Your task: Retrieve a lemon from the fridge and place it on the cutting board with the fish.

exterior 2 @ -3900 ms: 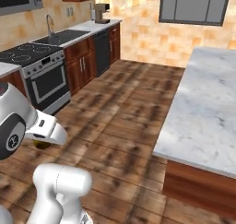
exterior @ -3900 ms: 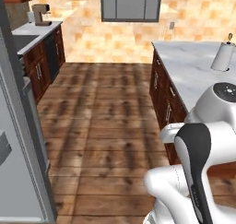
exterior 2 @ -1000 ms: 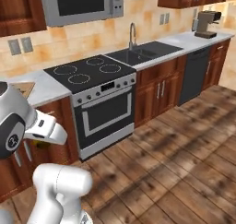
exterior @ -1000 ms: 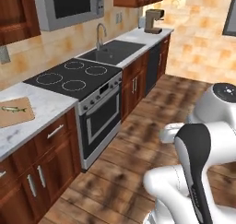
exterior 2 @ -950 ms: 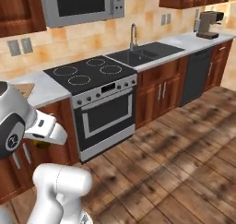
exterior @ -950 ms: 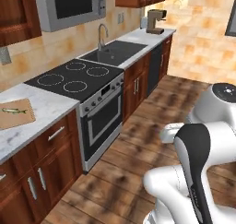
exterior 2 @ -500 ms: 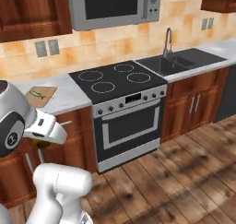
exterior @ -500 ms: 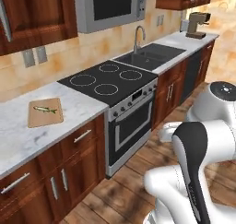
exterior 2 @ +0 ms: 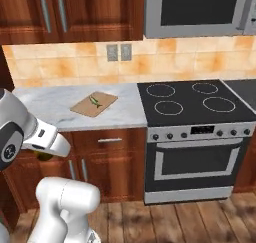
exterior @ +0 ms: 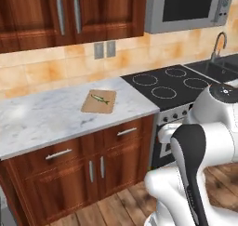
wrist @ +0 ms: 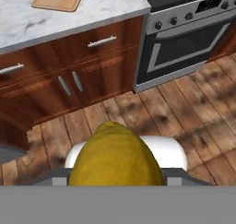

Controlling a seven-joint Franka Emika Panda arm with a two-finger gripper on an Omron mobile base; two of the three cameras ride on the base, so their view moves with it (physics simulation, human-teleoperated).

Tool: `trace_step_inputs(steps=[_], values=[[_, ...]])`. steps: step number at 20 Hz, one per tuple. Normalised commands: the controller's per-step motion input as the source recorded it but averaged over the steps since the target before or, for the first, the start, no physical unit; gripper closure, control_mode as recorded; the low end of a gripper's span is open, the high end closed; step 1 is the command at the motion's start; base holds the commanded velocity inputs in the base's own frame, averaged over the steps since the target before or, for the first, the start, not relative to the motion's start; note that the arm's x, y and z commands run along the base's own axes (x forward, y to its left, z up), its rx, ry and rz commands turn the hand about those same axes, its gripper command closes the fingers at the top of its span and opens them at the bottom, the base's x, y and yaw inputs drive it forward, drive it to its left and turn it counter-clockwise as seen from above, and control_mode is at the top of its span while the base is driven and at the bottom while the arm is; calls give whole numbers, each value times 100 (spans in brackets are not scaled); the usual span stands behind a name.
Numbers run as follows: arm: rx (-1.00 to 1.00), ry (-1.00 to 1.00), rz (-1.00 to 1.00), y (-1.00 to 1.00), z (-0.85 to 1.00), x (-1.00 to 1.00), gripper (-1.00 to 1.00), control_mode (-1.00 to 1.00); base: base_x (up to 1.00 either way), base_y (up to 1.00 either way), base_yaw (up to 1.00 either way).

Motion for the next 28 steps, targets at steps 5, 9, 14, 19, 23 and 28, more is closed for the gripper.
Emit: trace_step_inputs(steps=[5,9,14,19,23,28], values=[[0,0,0,0,0,0,100,100,54,-51,56],[0,0,0,0,0,0,100,100,65,-60,24],[0,0,0,0,0,0,100,100,60,-27,6],[0,0,0,0,0,0,100,100,47,9,3],[0,0,0,0,0,0,100,100,40,27,3],[0,0,0,0,0,0,100,100,42,25,3]])
